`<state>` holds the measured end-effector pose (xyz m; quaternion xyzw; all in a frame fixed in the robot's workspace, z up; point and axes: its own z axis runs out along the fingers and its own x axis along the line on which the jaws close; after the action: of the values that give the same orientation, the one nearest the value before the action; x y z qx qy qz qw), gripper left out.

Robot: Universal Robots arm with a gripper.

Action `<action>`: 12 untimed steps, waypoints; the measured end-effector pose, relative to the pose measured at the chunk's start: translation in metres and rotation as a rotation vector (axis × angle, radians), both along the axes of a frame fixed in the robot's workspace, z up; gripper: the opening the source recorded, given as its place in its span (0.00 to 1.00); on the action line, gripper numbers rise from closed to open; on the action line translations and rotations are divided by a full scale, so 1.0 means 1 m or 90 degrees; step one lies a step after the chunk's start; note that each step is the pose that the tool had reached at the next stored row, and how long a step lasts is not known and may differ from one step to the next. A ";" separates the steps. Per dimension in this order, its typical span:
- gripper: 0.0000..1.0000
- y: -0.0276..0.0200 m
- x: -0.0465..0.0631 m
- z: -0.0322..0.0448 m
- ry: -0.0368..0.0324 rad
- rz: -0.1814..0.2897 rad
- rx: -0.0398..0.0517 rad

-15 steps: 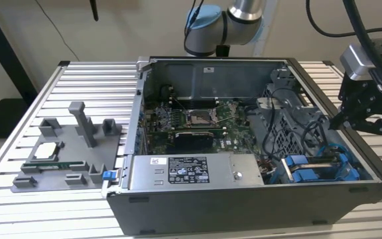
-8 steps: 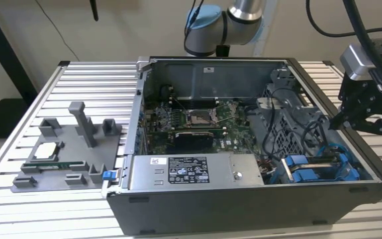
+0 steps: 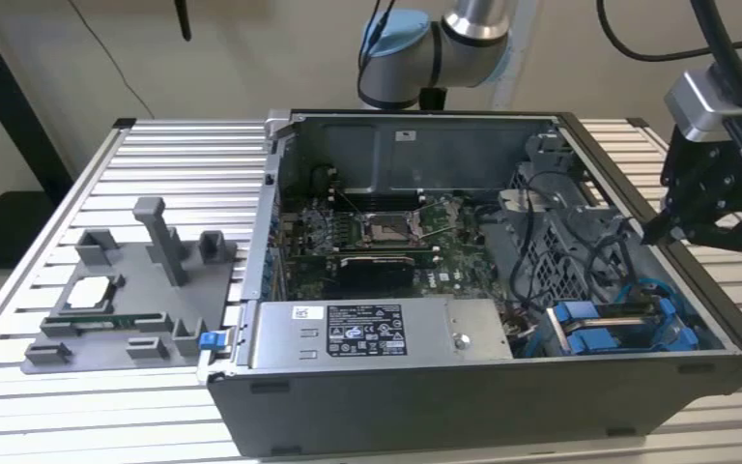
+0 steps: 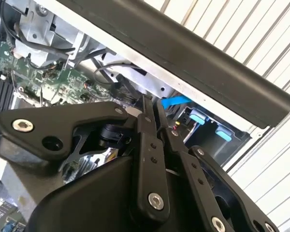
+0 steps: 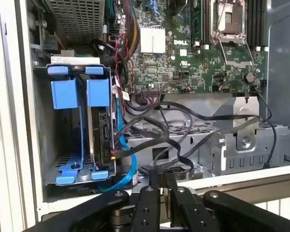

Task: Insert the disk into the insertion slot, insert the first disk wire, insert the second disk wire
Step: 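Insert the second disk wire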

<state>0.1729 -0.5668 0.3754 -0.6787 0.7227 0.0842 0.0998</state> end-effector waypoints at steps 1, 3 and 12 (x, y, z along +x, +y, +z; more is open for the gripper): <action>0.00 0.0000 -0.002 0.0011 0.0000 0.000 0.0000; 0.00 0.0000 -0.006 0.0042 0.0000 0.000 0.0000; 0.00 0.0000 -0.031 0.0154 0.0000 0.004 -0.0084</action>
<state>0.1423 -0.5668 0.3908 -0.6814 0.7213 0.0797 0.0951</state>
